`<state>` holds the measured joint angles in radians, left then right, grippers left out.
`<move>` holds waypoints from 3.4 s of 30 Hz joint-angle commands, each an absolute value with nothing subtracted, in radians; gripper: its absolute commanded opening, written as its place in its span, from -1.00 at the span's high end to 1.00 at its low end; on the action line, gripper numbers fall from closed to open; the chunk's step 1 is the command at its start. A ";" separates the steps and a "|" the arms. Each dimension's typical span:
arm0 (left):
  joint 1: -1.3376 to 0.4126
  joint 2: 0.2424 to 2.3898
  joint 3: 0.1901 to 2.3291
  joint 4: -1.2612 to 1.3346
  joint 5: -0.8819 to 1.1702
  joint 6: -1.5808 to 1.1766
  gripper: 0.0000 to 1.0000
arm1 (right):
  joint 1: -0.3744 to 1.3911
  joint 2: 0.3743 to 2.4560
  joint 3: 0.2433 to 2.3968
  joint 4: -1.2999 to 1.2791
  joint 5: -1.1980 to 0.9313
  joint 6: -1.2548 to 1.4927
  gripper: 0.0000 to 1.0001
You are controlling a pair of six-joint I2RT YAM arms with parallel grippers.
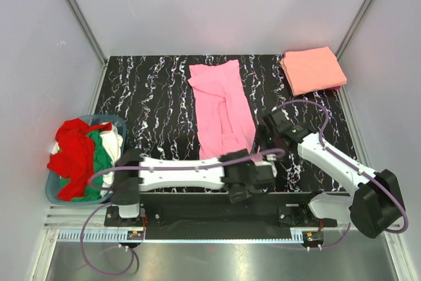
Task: Fold and stack the t-shirts
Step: Fold the tshirt
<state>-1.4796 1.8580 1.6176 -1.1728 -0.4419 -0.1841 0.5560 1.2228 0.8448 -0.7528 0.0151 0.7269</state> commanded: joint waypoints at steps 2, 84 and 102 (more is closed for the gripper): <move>-1.373 1.552 1.464 -1.042 -0.483 -0.308 -0.93 | 0.575 1.178 0.780 -0.681 -0.046 0.788 -0.49; -0.985 1.166 0.391 -0.118 -0.141 -1.169 -0.50 | 0.634 1.338 0.594 -0.442 -0.094 0.858 -0.14; -1.238 1.063 0.601 -0.566 -0.319 -1.335 0.46 | 0.765 1.103 0.565 -0.592 -0.095 0.994 -0.26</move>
